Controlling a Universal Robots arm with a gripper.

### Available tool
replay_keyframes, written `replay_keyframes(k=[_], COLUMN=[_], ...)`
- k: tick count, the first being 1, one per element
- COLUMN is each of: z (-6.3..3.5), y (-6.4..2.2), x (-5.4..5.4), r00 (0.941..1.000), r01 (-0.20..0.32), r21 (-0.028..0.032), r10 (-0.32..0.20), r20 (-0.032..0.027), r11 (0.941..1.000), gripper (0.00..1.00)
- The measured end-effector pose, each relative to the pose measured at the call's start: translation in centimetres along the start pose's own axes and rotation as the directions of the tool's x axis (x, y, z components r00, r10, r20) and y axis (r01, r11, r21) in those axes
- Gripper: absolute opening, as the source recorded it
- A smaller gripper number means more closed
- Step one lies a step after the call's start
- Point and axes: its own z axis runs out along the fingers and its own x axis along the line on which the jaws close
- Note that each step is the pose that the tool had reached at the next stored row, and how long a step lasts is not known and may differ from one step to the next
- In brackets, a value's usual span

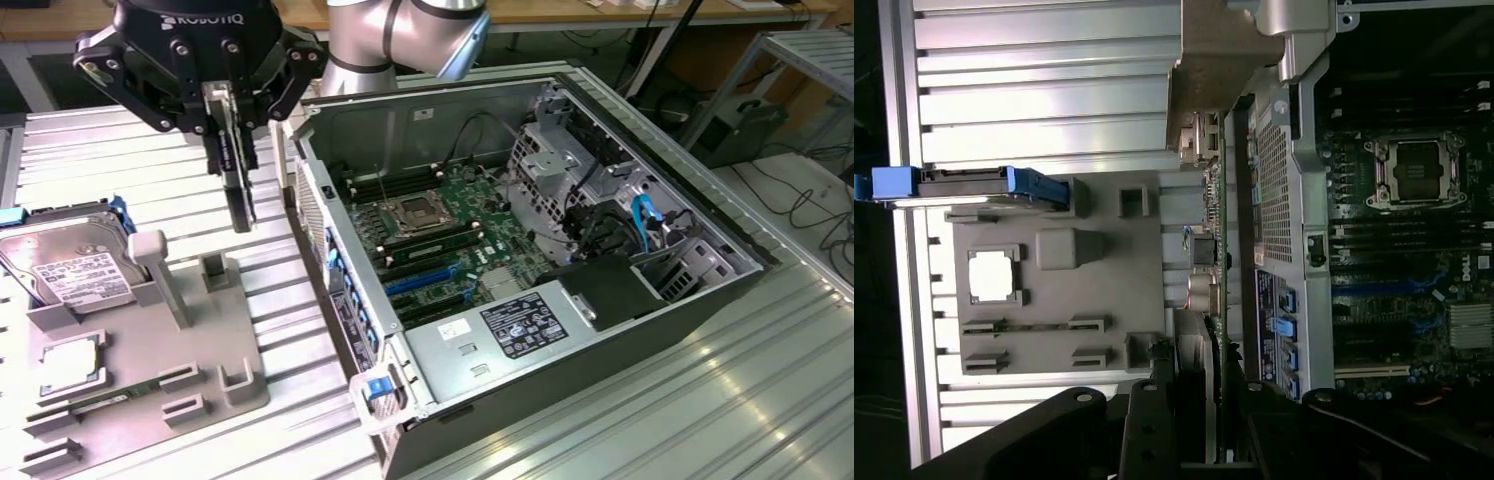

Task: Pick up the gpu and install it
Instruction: 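Pick up the gpu and move the gpu toward the slot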

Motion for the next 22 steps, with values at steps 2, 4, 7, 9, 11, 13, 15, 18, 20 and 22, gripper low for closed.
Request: replay_keyframes(k=[2,4,7,9,11,13,15,18,20,22], z=[0.00,0.01,0.00,0.01,0.00,0.00,0.00,0.00,0.00,0.01], y=[0.04,0.05,0.07,0.08,0.09,0.10,0.11,0.13,0.14,0.15], x=[-0.8,-1.0,-1.3,-1.5,-1.8,-2.0,-2.2,-2.5,-2.8,-3.0], r00=[1.0000,1.0000,1.0000,1.0000,1.0000,1.0000,1.0000,1.0000,1.0000,1.0000], r01=[0.000,0.000,0.000,0.000,0.000,0.000,0.000,0.000,0.000,0.000], r21=[-0.0001,-0.0001,-0.0001,-0.0001,-0.0001,-0.0001,-0.0001,0.0000,0.0000,-0.0001], r10=[0.000,0.000,0.000,0.000,0.000,0.000,0.000,0.000,0.000,0.000], r20=[0.0001,0.0001,0.0001,0.0001,0.0001,0.0001,0.0001,0.0000,0.0000,0.0001], r11=[1.0000,1.0000,1.0000,1.0000,1.0000,1.0000,1.0000,1.0000,1.0000,1.0000], gripper=[0.28,0.28,0.28,0.28,0.28,0.28,0.28,0.28,0.28,0.28])
